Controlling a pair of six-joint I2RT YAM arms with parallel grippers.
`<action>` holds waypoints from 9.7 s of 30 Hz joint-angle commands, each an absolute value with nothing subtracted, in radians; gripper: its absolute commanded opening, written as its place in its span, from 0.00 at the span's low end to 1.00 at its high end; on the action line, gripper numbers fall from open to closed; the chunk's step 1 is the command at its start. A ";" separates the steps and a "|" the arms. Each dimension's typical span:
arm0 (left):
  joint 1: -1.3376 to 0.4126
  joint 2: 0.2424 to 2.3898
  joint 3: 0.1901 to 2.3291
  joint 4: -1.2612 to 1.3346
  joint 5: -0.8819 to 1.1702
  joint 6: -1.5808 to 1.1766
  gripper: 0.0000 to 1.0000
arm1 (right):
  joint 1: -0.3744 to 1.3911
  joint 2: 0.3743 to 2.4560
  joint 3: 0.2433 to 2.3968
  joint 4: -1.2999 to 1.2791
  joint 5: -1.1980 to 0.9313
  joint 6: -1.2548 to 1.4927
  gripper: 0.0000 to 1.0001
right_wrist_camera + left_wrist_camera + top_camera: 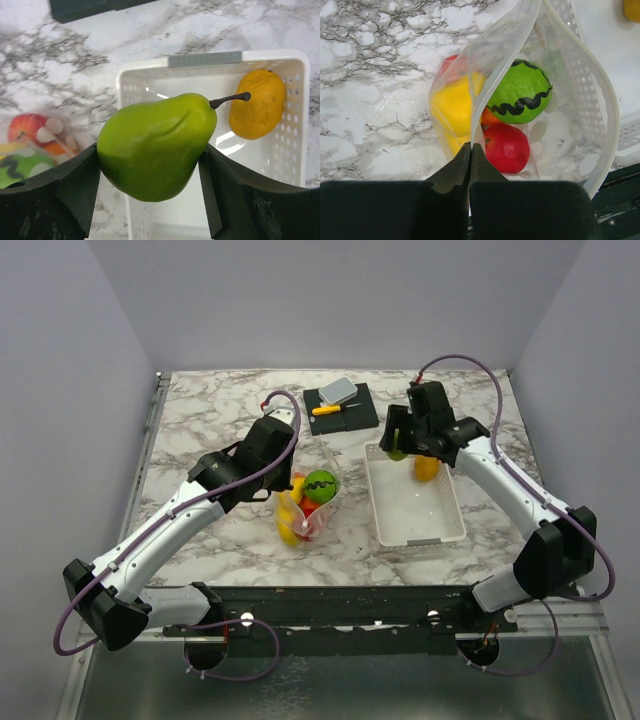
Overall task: Place the food in the zip-top bag and seal the zipper
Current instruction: Pick up the fake fruit from the bin, then place the fake fruit in the zipper food storage bag, then pick up the fake fruit from the bin, then place the fake fruit in the zipper food storage bag.
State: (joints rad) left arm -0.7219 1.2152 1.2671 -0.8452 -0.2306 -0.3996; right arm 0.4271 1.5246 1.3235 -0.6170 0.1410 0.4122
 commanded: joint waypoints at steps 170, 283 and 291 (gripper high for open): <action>-0.719 1.199 1.252 -0.845 -0.201 -0.396 0.00 | 0.376 1.887 1.283 -0.587 0.670 0.496 0.60; -0.718 1.176 1.262 -0.832 -0.164 -0.404 0.00 | 0.985 1.301 1.509 -0.790 0.270 0.489 0.82; -0.719 1.151 1.258 -0.801 -0.072 -0.485 0.00 | 0.985 1.224 1.401 -0.788 0.168 0.596 0.77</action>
